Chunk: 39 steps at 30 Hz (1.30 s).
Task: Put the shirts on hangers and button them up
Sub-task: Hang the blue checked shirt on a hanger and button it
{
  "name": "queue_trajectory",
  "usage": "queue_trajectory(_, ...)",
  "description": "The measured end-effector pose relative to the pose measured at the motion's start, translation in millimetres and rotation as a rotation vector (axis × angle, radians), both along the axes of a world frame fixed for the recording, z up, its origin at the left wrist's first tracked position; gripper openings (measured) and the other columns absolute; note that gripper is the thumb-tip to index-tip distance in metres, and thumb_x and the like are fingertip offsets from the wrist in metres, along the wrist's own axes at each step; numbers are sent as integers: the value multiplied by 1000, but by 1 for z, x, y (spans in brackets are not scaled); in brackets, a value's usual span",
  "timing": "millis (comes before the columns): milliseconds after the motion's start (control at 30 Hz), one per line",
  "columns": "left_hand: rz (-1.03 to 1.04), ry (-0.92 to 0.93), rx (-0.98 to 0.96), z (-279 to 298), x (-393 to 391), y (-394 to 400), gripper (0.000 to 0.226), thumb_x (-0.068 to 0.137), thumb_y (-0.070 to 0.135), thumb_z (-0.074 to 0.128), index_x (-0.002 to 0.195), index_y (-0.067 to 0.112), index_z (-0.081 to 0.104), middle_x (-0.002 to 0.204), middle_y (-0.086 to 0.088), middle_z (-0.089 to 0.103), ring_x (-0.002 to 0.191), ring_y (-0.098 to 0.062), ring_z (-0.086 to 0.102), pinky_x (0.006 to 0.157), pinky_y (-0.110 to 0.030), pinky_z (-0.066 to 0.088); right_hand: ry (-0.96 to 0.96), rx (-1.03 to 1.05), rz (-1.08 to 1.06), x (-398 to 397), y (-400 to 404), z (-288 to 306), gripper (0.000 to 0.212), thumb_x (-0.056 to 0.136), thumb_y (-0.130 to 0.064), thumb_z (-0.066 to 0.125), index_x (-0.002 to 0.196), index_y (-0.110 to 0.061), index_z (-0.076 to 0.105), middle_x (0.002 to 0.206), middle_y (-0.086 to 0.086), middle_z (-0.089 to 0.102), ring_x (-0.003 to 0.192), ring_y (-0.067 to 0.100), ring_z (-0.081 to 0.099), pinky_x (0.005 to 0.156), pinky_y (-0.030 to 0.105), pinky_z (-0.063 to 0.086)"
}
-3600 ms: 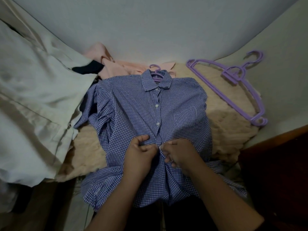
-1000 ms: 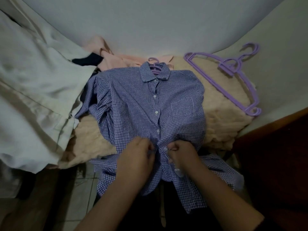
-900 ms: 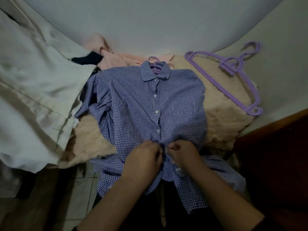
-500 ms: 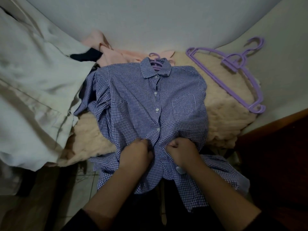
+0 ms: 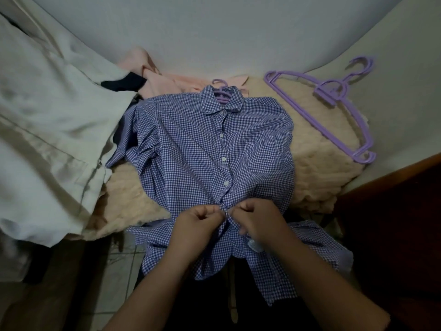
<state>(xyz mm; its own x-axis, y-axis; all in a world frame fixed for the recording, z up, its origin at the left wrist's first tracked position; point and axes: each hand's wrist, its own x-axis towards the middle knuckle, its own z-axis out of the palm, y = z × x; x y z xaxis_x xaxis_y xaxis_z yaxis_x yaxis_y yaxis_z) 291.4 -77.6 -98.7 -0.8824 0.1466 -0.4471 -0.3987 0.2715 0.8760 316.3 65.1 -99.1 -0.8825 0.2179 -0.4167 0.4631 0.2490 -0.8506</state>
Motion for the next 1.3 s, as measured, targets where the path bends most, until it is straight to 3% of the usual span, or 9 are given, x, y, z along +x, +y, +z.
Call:
queue_trajectory(133,32,-1,23,1,0,0,7,84,17,70,88,13,74,69,-5,70,61,-12,58,55,-20,46,-43,-20,-14,-1,2,4,30,88,-17,59,81,12,59,61,15,52,38,1,49,42,15,39)
queue_trajectory(400,40,-28,101,1,-2,0,6,82,17,72,80,15,77,77,-13,73,70,-21,62,69,-32,51,-31,-56,-15,-4,1,9,28,88,-14,59,78,12,61,59,13,51,39,3,45,42,12,39)
queue_trajectory(567,34,-108,187,-2,-4,0,29,87,17,64,58,16,68,52,-1,51,46,-14,39,51,-22,32,36,-14,-33,-2,0,8,24,87,-14,61,79,9,63,59,12,55,40,1,45,42,12,38)
queue_trajectory(700,39,-90,223,-2,-5,2,5,81,5,70,84,7,73,63,-4,64,54,-11,52,56,-24,42,91,-63,-86,-2,-3,10,13,85,-7,63,75,-1,67,60,9,62,45,5,51,44,15,43)
queue_trajectory(833,66,-18,181,-2,-3,6,8,77,3,74,79,10,72,65,-2,66,57,-8,56,55,-19,46,102,-191,-168,-4,-5,8,8,86,-3,64,88,-10,66,63,5,65,48,5,59,49,17,50)
queue_trajectory(967,34,148,36,-5,3,10,6,77,12,77,78,16,73,70,2,72,63,-6,64,58,-16,51,125,-164,-155,-2,-4,9,14,85,-10,67,81,-23,66,68,1,69,57,10,63,55,22,55)
queue_trajectory(1133,16,223,-33,-7,7,11,6,77,16,77,80,21,75,70,5,73,65,-4,67,60,-15,51,135,-207,-207,-3,-4,5,17,86,-3,64,79,-19,62,64,1,64,49,7,58,51,20,52)
queue_trajectory(1233,50,123,15,-4,4,10,6,81,14,73,76,17,75,61,2,70,54,-4,61,52,-17,48,180,-191,-186,-2,-4,2,19,86,-1,63,83,-19,58,64,0,62,51,7,58,52,20,53)
queue_trajectory(1300,96,-70,179,-2,-1,9,15,82,11,69,68,9,70,53,1,62,47,-6,53,46,-18,43,235,-163,-136,-1,-4,-1,21,85,-1,63,85,-21,55,62,-3,61,55,9,57,56,24,51)
